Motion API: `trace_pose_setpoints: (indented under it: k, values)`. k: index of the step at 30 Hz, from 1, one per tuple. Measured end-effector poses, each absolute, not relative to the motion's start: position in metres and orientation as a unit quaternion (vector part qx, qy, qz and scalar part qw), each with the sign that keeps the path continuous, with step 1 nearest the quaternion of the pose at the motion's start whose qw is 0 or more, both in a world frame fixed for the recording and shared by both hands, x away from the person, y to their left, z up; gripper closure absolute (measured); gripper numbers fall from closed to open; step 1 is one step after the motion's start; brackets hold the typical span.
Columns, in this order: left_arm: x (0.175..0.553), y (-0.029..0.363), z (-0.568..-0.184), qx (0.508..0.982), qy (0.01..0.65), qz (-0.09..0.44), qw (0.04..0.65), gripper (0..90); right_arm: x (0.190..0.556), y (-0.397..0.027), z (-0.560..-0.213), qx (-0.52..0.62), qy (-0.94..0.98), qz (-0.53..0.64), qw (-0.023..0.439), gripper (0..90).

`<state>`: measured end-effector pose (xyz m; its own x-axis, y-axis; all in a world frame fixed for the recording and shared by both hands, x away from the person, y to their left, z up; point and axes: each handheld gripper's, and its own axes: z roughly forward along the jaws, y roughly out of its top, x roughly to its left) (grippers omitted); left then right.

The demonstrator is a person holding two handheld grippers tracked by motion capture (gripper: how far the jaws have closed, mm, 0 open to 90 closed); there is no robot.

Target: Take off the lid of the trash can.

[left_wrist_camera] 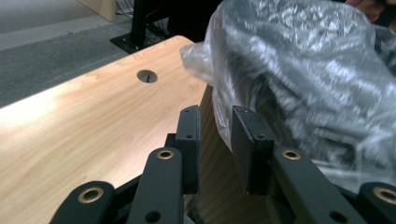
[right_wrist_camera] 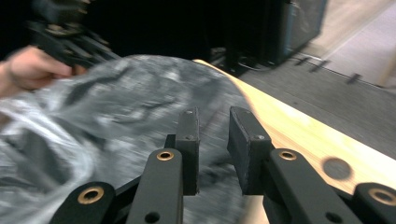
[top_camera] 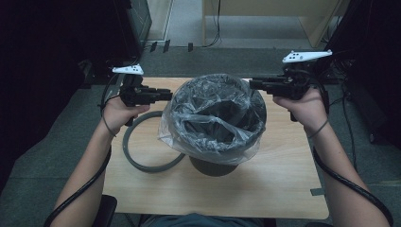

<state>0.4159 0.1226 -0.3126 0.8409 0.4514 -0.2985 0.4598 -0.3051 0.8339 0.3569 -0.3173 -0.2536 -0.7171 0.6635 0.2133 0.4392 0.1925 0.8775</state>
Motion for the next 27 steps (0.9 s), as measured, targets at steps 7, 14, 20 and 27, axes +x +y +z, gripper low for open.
trace_pose_setpoints:
  k: [7,14,20,27]
  values:
    - [0.414,0.134,-0.317,0.806,0.286,0.002,0.518,54.6,0.354,-0.283,-0.244,0.325,0.786,0.519,0.088,74.6]
    - [0.408,0.139,-0.328,0.805,0.286,0.013,0.519,50.7,0.352,-0.251,-0.241,0.298,0.789,0.536,0.048,75.9]
    - [0.411,0.146,-0.339,0.797,0.297,-0.005,0.525,50.1,0.353,-0.227,-0.245,0.279,0.806,0.521,0.027,76.4]
    - [0.411,0.152,-0.345,0.791,0.304,-0.006,0.532,48.8,0.363,-0.207,-0.259,0.28,0.826,0.489,-0.002,74.5]
